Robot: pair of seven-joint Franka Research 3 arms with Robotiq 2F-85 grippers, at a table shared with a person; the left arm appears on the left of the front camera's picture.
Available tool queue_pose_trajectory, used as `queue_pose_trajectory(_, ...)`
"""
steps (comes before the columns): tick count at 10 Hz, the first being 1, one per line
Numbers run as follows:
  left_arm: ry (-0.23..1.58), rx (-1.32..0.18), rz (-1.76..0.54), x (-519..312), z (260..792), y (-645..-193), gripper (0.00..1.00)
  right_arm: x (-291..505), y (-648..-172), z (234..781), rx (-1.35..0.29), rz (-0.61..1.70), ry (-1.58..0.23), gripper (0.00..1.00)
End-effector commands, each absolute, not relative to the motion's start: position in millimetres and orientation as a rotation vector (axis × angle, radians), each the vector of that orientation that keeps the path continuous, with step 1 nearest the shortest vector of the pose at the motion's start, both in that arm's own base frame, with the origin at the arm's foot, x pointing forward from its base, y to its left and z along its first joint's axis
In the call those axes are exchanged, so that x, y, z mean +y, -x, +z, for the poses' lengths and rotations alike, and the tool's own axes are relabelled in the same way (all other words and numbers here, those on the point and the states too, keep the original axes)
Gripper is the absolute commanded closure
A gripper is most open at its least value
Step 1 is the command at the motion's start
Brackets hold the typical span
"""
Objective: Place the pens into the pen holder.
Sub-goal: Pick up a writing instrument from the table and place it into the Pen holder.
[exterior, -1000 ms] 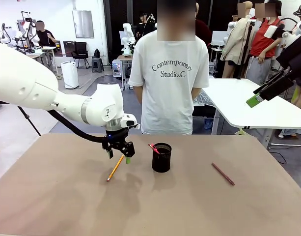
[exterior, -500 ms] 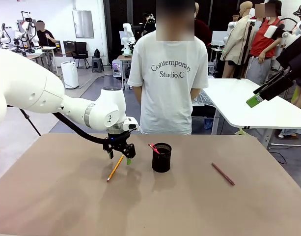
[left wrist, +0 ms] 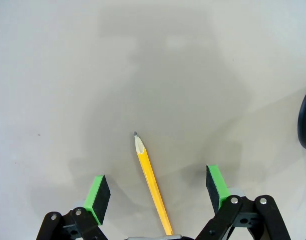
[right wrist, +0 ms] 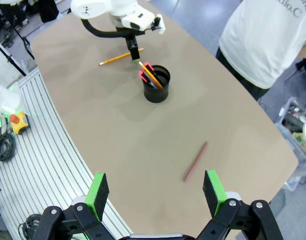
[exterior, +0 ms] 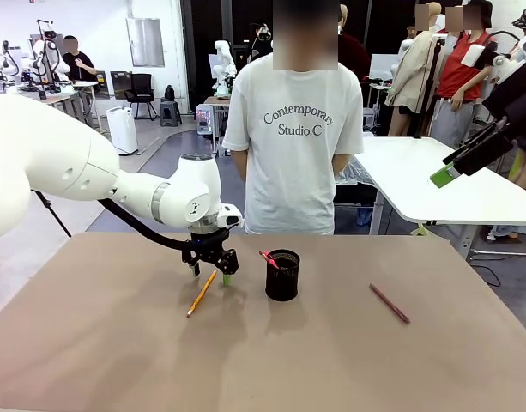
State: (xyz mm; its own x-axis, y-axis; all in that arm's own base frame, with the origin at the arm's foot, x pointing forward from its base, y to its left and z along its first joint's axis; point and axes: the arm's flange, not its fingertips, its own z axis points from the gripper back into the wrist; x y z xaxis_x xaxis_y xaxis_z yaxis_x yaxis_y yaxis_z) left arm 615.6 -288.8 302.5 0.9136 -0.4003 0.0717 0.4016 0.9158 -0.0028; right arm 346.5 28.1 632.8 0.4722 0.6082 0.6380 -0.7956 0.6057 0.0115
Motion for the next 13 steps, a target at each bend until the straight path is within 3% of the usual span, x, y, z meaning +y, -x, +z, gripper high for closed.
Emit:
queue_pose_trajectory(1,-0.013,-0.071,-0.377,-291.9,305.5,-621.7,0.00,27.8,-345.7,633.5,-0.643,0.881,-0.345,0.00)
queue_pose_trajectory(6,-0.034,-0.059,-0.361,-291.6,308.5,-618.6,1.00,27.8,-345.7,633.5,-0.643,0.881,-0.345,0.00)
queue_pose_trajectory(11,-0.046,-0.057,-0.352,-290.9,311.4,-613.3,1.00,27.8,-345.7,633.5,-0.643,0.881,-0.345,0.00)
queue_pose_trajectory(13,0.081,0.008,-0.381,-283.8,315.1,-609.8,1.00,27.8,-345.7,633.5,-0.643,0.881,-0.345,0.00)
